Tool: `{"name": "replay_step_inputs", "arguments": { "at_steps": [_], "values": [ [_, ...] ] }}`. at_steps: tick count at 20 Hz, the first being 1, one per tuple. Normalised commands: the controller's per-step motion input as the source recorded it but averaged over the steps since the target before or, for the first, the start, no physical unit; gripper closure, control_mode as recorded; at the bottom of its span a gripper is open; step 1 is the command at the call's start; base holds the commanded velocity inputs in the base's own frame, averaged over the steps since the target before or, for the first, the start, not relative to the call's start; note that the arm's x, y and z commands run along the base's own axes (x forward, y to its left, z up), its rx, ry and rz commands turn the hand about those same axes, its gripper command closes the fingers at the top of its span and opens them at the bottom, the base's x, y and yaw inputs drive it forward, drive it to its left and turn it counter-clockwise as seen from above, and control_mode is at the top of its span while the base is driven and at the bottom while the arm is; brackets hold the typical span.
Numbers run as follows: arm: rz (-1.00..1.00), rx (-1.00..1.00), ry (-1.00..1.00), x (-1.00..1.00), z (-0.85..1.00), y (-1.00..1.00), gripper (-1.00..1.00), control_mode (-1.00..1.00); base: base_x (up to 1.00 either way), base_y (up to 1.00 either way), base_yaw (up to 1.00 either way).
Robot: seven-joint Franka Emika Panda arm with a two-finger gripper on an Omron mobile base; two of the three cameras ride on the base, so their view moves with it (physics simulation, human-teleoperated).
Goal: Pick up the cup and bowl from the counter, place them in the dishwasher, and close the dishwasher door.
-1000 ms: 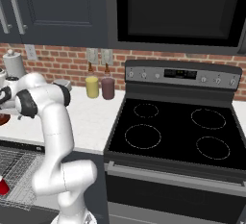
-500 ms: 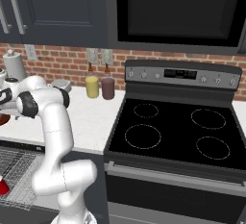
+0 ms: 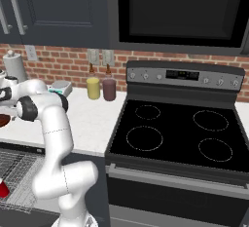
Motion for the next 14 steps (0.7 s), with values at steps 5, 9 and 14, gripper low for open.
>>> {"name": "replay_step_inputs", "arguments": {
  "at_steps": [5, 9, 14],
  "values": [
    [0.00, 0.00, 0.19, -0.06, -0.43, 0.19, -1.00, -1.00, 0.00, 0.00, 0.00],
    [0.00, 0.00, 0.16, -0.09, -0.38, 0.22, 1.00, -1.00, 0.00, 0.00, 0.00],
    [0.00, 0.00, 0.07, -0.06, -0.14, 0.25, 1.00, -1.00, 0.00, 0.00, 0.00]
  ]
}}
